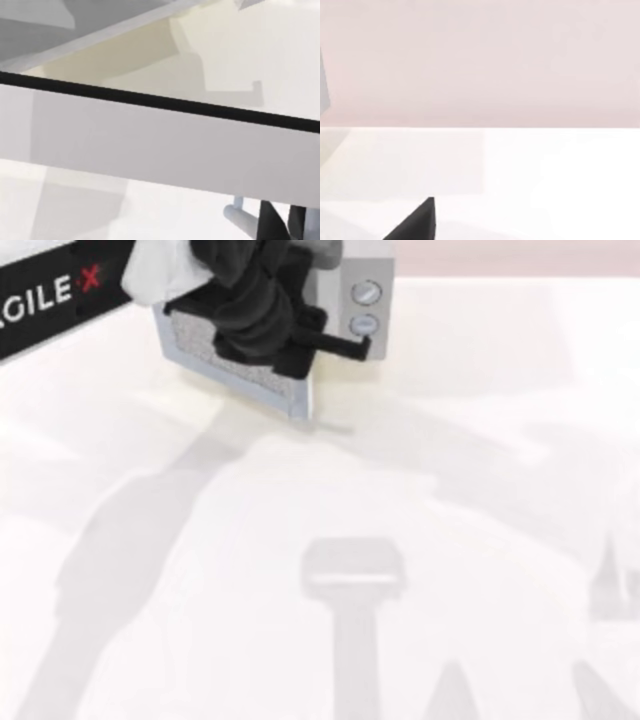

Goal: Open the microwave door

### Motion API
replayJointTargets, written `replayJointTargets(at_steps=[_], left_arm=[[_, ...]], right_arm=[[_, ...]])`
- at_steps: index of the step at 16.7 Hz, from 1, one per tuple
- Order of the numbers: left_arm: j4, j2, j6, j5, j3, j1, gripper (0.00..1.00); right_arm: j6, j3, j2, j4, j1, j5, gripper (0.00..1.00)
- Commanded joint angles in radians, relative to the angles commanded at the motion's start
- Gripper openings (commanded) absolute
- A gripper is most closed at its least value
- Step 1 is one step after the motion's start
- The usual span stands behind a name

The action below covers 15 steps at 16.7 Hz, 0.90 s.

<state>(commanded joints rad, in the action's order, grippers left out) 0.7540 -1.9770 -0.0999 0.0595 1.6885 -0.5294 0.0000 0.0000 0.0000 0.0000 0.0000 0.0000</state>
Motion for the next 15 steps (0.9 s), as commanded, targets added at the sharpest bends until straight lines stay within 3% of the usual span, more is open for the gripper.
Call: replayJointTargets(at_steps=[4, 10, 15], left_arm=[[-0.003, 0.005, 0.010, -0.014, -0.016, -0.001, 0.00], [-0.033, 0.078, 0.130, -0.076, -0.106, 0.037, 0.00], [-0.033, 0.080, 0.134, -0.078, -0.110, 0.038, 0.00]], right_arm=[[0.000, 0.000, 0.000, 0.000, 0.000, 0.000, 1.00], [0.000, 0.000, 0.000, 0.000, 0.000, 0.000, 1.00], [0.000, 0.000, 0.000, 0.000, 0.000, 0.000, 1.00]])
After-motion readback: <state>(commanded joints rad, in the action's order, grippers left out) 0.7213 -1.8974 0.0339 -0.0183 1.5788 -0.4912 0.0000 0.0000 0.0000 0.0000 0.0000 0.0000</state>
